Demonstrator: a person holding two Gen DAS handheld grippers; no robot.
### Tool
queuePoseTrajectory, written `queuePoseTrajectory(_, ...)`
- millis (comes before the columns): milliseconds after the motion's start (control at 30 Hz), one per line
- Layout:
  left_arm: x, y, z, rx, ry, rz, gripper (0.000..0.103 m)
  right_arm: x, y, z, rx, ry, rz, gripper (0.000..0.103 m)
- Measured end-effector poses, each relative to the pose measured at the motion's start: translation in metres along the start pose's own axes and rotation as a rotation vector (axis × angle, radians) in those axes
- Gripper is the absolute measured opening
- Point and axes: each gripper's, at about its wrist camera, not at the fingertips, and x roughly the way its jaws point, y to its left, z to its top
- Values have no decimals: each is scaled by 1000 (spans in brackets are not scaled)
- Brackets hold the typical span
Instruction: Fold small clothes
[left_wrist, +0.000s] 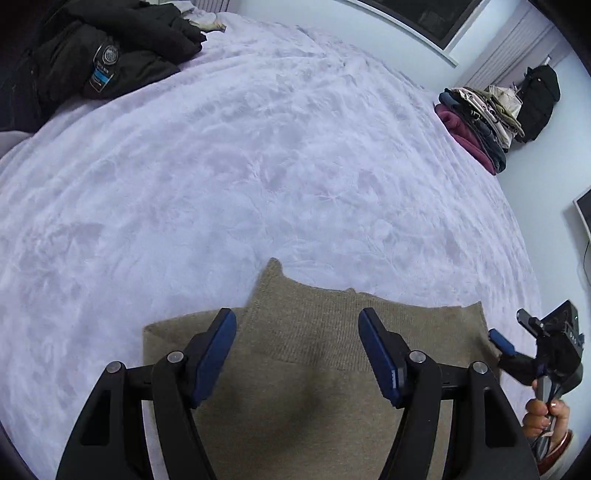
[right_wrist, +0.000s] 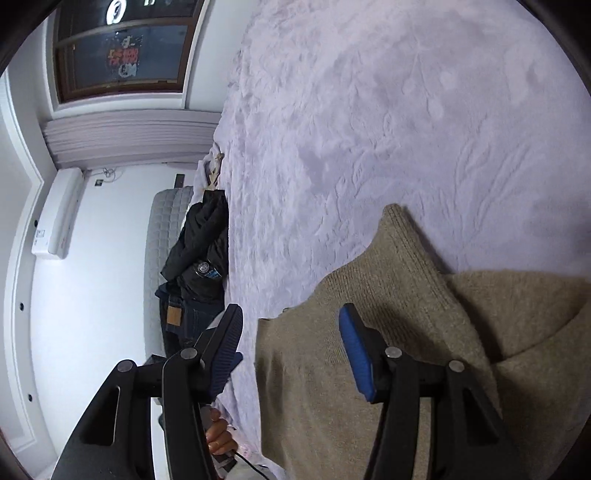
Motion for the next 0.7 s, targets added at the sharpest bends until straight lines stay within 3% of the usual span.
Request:
queuePoseTrajectory(167, -5, 11, -32, 108, 101, 99, 69, -5, 8, -16, -91, 62, -144, 58)
queuePoseTrajectory(300, -14, 29, -77, 115, 205, 85, 69, -25, 9, -47, -147, 102, -176, 58)
queuePoseTrajectory(500, -31, 42, -129, 108, 286, 52, 69, -48, 7, -108, -171, 165, -180, 58)
queuePoseTrajectory(700, -42, 44, -148, 113, 313, -17, 67, -48, 15, -167, -147, 228, -129, 59)
